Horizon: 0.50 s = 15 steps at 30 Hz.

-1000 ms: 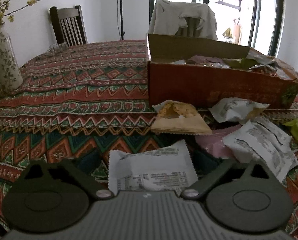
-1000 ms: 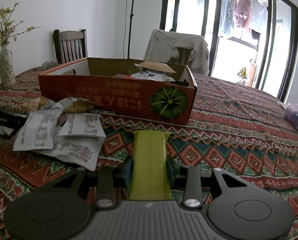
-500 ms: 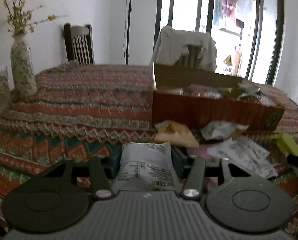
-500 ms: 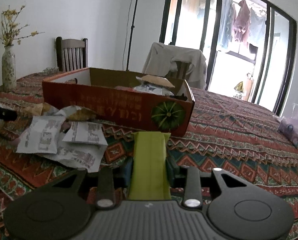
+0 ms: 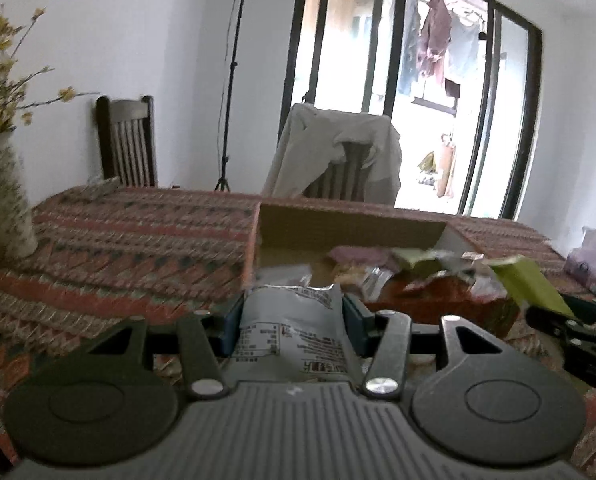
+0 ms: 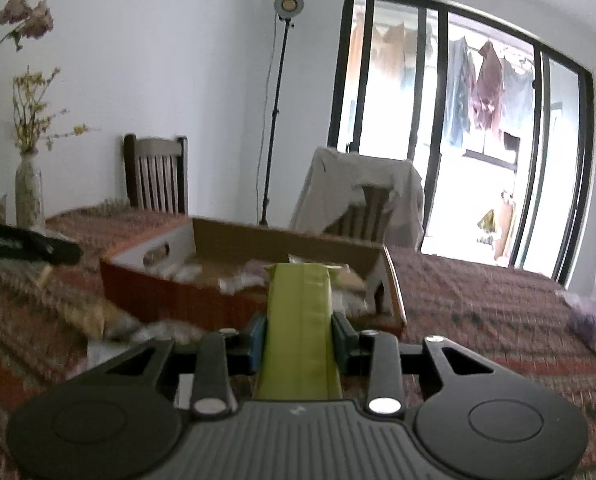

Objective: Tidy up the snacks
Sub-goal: 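Carry both items over the cardboard box and open both tools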

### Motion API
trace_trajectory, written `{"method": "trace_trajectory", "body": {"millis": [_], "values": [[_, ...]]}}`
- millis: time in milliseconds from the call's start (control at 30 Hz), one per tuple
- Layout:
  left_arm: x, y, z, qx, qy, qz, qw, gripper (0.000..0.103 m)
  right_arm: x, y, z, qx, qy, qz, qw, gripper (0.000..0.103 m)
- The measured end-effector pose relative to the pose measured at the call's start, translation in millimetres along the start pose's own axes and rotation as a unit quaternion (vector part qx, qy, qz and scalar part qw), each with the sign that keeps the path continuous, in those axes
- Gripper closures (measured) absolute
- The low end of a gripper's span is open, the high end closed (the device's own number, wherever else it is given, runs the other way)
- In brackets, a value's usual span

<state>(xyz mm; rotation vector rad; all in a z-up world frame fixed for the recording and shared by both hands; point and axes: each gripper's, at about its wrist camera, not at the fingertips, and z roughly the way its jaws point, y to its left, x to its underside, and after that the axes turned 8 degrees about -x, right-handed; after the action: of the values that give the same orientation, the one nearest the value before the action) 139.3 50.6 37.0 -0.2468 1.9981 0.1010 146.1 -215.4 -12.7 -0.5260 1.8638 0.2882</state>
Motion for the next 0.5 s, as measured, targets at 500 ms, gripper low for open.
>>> {"method": "trace_trajectory", "body": {"millis": [500], "values": [[-48.3, -28.9, 72.1, 0.003, -0.004, -0.029, 0.9996, 0.05, -70.9, -7.8, 86.3, -0.016, -0.026, 0.028, 0.999, 0.069]]}}
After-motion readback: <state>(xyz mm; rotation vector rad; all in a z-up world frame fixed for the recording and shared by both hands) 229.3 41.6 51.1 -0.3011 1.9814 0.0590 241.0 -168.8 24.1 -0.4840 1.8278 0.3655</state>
